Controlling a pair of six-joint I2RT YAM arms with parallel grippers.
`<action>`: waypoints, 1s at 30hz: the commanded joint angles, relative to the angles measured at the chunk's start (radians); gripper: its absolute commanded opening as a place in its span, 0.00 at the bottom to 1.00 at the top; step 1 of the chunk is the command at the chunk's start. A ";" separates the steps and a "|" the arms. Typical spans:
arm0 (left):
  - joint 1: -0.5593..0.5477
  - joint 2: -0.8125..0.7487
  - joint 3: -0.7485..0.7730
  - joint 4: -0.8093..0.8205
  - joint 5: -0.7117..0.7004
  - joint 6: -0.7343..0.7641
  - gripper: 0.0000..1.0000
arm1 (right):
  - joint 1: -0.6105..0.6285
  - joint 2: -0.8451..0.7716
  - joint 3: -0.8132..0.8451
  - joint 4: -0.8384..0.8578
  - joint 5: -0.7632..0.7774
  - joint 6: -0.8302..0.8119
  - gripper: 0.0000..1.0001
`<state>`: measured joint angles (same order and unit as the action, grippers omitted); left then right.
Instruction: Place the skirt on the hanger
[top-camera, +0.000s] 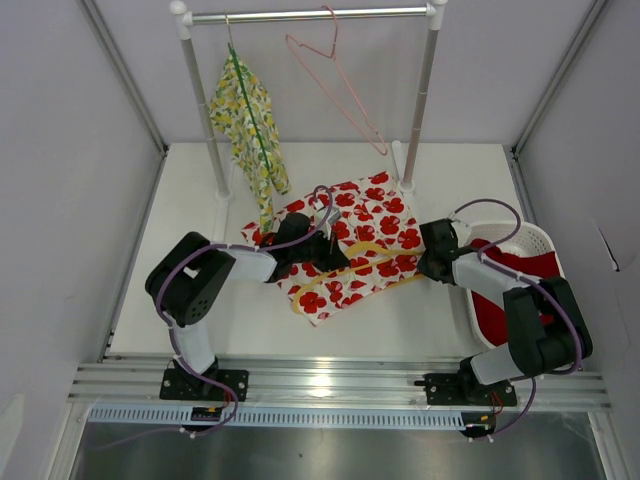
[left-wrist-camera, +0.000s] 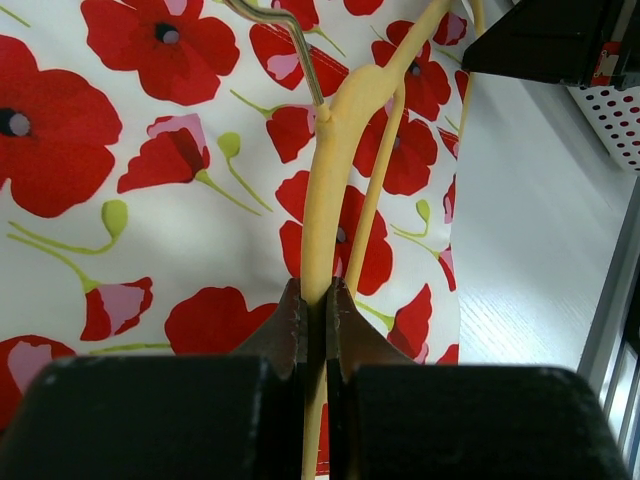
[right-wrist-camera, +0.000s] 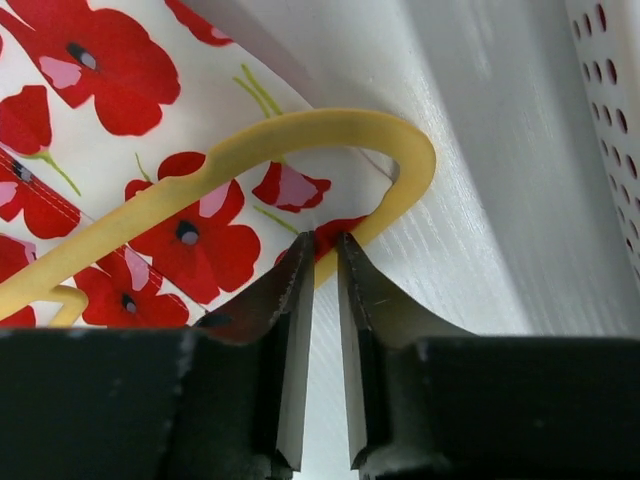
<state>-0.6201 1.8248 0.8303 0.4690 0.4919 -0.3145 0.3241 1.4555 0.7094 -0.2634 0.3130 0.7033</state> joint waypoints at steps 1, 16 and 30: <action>0.002 0.001 -0.007 -0.066 -0.067 0.054 0.00 | 0.004 0.008 0.041 0.029 -0.011 0.005 0.14; -0.015 0.019 0.001 -0.090 -0.107 0.055 0.00 | 0.035 -0.040 0.075 0.004 -0.032 -0.013 0.25; -0.024 0.082 0.070 -0.205 -0.223 0.006 0.00 | 0.024 0.032 -0.001 0.161 -0.075 -0.016 0.26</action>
<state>-0.6395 1.8660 0.8860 0.3897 0.3950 -0.3489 0.3534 1.4872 0.7296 -0.1692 0.2440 0.6807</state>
